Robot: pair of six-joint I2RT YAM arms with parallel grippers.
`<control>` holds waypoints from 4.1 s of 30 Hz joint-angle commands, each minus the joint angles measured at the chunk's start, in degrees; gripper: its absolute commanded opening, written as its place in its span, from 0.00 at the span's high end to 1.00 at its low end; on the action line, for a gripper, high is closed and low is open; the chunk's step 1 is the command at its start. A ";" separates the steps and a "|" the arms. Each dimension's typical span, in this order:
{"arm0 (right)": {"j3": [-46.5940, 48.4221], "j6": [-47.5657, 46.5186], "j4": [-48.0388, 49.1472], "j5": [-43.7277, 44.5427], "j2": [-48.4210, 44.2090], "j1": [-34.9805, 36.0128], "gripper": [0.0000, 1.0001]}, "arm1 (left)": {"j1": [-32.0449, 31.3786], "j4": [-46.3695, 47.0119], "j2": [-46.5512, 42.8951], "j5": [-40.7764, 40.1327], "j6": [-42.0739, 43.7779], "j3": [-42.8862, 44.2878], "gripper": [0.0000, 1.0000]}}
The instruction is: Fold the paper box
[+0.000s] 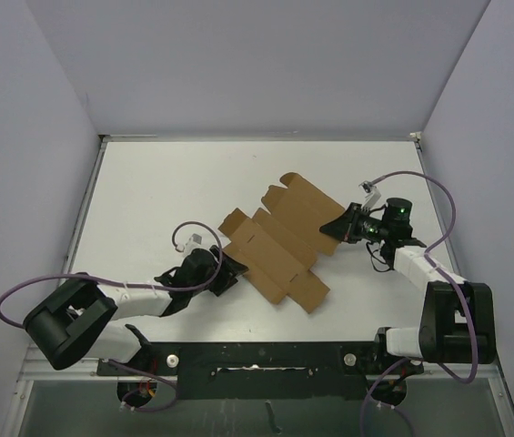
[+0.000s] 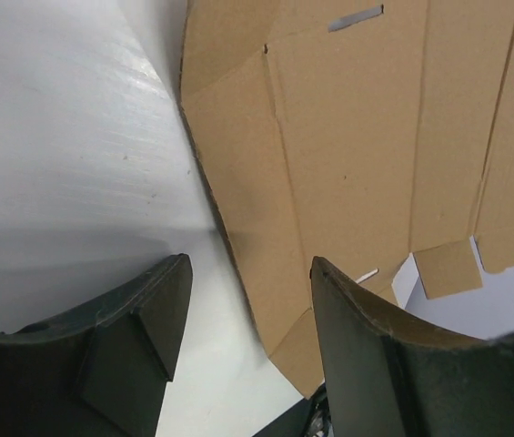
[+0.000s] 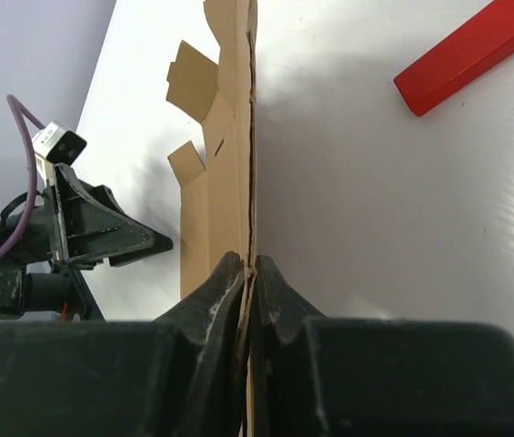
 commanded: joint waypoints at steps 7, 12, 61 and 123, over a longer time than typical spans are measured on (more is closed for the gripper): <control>0.14 2.66 3.26 0.97 -0.50 0.48 1.00 | -0.62 3.52 3.49 -4.73 1.06 3.55 0.53; 0.41 2.84 3.12 0.73 0.28 0.86 1.00 | -0.62 8.77 5.71 -4.38 3.76 3.59 0.54; 1.36 0.87 2.86 -0.76 3.32 3.59 1.00 | -0.45 2.72 17.60 0.25 16.57 20.63 0.71; 13.06 -25.36 -14.93 -22.24 -10.31 -3.31 1.00 | 30.26 16.70 -8.40 40.72 44.05 10.21 0.33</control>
